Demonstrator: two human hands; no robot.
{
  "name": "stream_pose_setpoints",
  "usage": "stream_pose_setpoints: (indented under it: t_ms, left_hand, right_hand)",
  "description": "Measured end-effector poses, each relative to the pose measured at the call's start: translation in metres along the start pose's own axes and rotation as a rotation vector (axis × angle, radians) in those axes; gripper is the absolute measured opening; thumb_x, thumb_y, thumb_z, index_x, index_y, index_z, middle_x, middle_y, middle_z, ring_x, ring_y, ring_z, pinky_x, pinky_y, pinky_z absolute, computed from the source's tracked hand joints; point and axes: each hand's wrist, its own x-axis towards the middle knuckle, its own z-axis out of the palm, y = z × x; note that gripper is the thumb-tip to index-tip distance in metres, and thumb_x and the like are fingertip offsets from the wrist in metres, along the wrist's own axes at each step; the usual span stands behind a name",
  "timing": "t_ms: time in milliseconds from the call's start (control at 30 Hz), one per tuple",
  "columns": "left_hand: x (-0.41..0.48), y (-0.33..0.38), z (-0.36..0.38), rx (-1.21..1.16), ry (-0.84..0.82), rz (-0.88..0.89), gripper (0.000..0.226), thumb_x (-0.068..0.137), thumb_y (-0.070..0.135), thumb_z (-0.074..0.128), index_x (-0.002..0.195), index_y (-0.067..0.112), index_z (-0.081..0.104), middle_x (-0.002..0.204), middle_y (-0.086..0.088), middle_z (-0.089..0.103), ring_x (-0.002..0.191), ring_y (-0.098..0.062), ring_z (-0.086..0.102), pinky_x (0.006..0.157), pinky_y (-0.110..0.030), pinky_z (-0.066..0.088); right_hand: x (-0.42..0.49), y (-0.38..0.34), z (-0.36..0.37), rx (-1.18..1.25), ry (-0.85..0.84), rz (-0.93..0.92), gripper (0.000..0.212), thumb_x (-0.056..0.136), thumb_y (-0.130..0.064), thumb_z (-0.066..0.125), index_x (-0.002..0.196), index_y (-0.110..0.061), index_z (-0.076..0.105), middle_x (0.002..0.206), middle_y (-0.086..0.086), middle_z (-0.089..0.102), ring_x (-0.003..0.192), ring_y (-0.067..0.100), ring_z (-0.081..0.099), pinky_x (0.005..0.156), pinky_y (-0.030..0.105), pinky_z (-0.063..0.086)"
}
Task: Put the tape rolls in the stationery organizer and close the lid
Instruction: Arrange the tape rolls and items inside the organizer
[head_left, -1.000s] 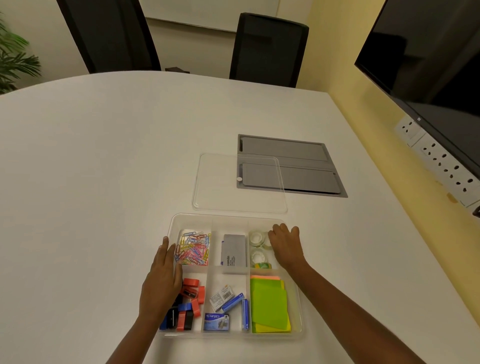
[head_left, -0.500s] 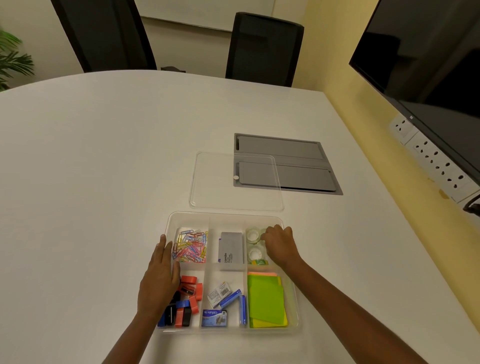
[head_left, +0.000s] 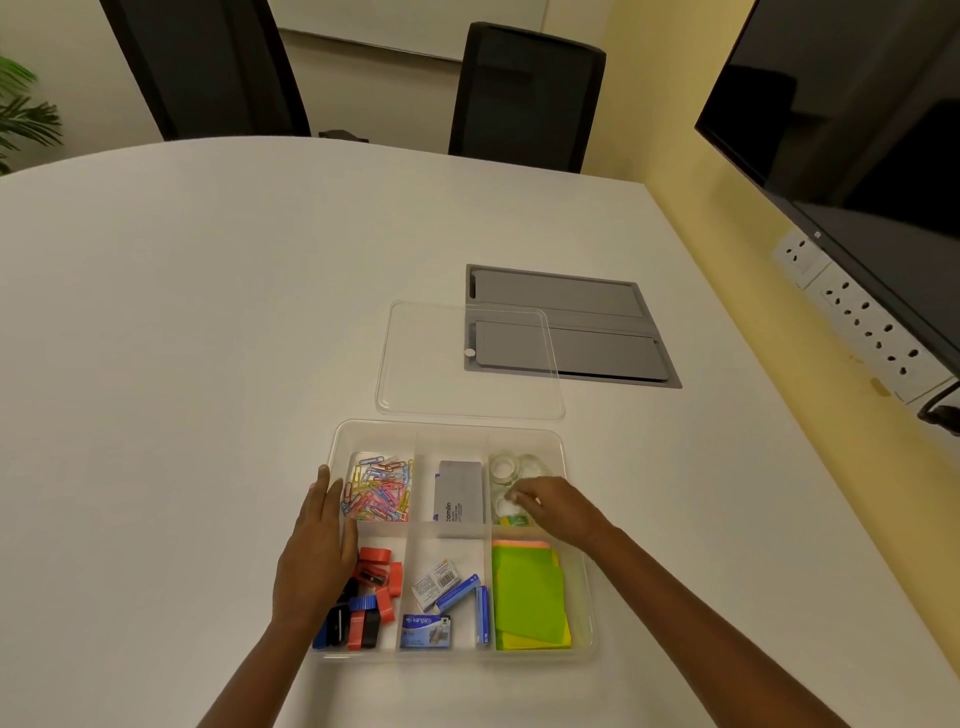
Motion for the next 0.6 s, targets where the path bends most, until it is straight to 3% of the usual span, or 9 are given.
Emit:
stream_pose_setpoints:
  t_ms: [100,200,300,400,500,600]
  left_hand:
    - [0.000,0.000,-0.001,0.007,0.004,0.008,0.046,0.094,0.019,0.041,0.138,0.012,0.029,0.155,-0.007,0.021,0.139,-0.027,0.031,0.102,-0.047,0.042]
    - [-0.001,0.000,-0.001,0.011,0.007,0.009,0.047,0.094,0.019,0.041,0.138,0.012,0.029,0.154,-0.007,0.021,0.139,-0.027,0.031,0.101,-0.048,0.043]
    - [-0.001,0.001,-0.001,0.012,0.007,0.004,0.047,0.094,0.019,0.042,0.138,0.011,0.030,0.154,-0.008,0.021,0.139,-0.027,0.030,0.101,-0.048,0.043]
    - [-0.001,0.001,-0.001,0.013,0.005,0.006,0.047,0.093,0.019,0.042,0.138,0.011,0.030,0.154,-0.008,0.022,0.138,-0.028,0.031,0.101,-0.049,0.043]
    - [-0.001,0.001,-0.001,0.021,0.004,0.010,0.047,0.093,0.018,0.043,0.138,0.011,0.030,0.154,-0.009,0.022,0.138,-0.028,0.031,0.101,-0.048,0.043]
    - [-0.001,0.001,-0.001,0.022,0.004,0.009,0.047,0.093,0.018,0.044,0.138,0.011,0.031,0.154,-0.009,0.022,0.138,-0.029,0.032,0.100,-0.049,0.043]
  right_hand:
    - [-0.007,0.001,-0.002,-0.038,-0.185,-0.016,0.027,0.095,-0.019,0.052,0.105,0.002,0.066,0.109,0.021,0.069,0.099,0.031,0.063,0.079,0.034,0.046]
    - [-0.005,0.002,-0.010,-0.089,-0.252,0.014,0.029,0.091,-0.021,0.059,0.102,0.004,0.065,0.108,0.024,0.067,0.085,0.023,0.056,0.070,0.028,0.035]
    - [0.001,-0.001,-0.024,-0.137,-0.287,0.071,0.031,0.087,-0.021,0.065,0.101,0.006,0.064,0.110,0.025,0.066,0.083,0.020,0.051,0.060,0.026,0.033]
    - [0.006,-0.004,-0.034,-0.318,-0.212,0.094,0.030,0.087,-0.018,0.064,0.107,0.004,0.063,0.118,0.022,0.061,0.103,0.031,0.059,0.072,0.029,0.042]
    - [0.005,-0.003,-0.028,-0.605,-0.109,0.045,0.026,0.090,0.000,0.050,0.115,-0.002,0.059,0.125,0.018,0.053,0.115,0.033,0.051,0.090,0.040,0.045]
    - [0.003,0.002,-0.014,-0.677,-0.096,-0.014,0.038,0.088,0.013,0.036,0.116,-0.003,0.056,0.128,0.017,0.051,0.120,0.031,0.044,0.088,0.042,0.038]
